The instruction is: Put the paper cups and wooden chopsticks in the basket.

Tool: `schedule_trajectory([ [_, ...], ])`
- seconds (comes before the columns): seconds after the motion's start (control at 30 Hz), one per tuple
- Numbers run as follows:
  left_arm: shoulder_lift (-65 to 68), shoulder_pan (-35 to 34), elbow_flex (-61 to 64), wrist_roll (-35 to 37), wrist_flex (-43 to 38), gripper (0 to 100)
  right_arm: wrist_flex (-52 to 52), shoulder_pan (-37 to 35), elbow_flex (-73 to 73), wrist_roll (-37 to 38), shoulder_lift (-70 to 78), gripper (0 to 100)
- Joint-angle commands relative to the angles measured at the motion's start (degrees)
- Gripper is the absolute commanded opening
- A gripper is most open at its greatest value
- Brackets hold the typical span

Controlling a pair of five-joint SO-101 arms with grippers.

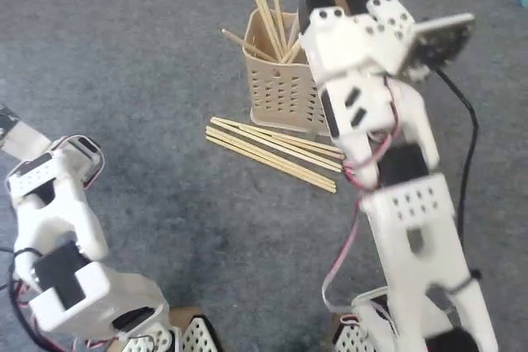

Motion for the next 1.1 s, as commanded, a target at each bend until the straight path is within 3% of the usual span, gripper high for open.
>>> schedule_trajectory([
  [0.0, -0.6, 0.6, -2.6, 0.4, 0.4, 26, -7.3, 1.5, -0.3, 4.0, 7.0, 0.9],
  [0.23, -0.6, 0.6, -2.6, 0.4, 0.3, 26, -14.4, 1.6, 0.2, 8.7, 17.9, 0.9],
  [0.37, -0.6, 1.2, -2.6, 0.4, 0.3, 26, -11.3, 1.6, 3.0, 8.5, 16.7, 1.3],
  [0.53, -0.6, 1.6, -2.6, 0.3, 0.3, 26, -3.6, 1.2, 5.6, 8.4, 10.2, 12.2],
  [0.67, -0.6, 1.6, -2.6, 0.3, 0.3, 26, 3.9, 0.4, 5.5, 8.3, 2.9, 11.5],
  [1.07, -0.8, 1.7, -2.5, 0.3, 0.3, 26, 57.9, 0.4, 5.7, 8.4, -29.6, 8.7],
])
